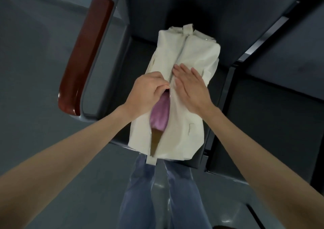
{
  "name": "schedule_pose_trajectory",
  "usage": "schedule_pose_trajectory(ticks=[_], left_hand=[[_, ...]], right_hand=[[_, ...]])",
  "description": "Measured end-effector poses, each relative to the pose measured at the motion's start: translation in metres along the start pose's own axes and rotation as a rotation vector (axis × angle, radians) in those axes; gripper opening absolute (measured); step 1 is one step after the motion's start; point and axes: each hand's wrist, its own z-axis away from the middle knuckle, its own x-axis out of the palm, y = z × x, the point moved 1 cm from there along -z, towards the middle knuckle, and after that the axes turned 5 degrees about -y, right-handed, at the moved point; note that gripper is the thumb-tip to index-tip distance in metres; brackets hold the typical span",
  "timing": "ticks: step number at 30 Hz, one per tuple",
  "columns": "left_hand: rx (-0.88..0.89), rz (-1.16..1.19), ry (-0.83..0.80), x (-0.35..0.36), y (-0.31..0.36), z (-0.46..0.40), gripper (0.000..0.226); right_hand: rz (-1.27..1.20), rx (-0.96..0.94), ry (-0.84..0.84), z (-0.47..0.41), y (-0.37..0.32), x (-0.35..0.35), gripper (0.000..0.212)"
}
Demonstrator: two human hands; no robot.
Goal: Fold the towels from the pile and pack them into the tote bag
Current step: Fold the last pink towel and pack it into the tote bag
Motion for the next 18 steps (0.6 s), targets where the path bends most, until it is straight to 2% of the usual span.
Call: schedule_pose_trajectory(ticks=[7, 10, 14, 18], left_hand=[[-0.057, 0.065, -0.104, 0.002, 0.005, 0.075, 0.015], [-0.096, 0.073, -0.21, 0.004, 0.009, 0.102, 0.017], [-0.159, 0.045, -0.488, 0.011, 0.008, 0.145, 0.017], [-0.252, 0.016, -0.585, 0.023, 0.015, 0.178, 0.019]], right_hand=[[0.277, 0.25, -0.104, -0.003, -0.029, 0.015, 0.067], [0.272, 0.313, -0.156, 0.005, -0.037, 0.019, 0.067], [0.17, 0.391, -0.172, 0.012, -0.05, 0.014, 0.062], [0.072, 0.406, -0.2, 0.043, -0.081, 0.014, 0.062]])
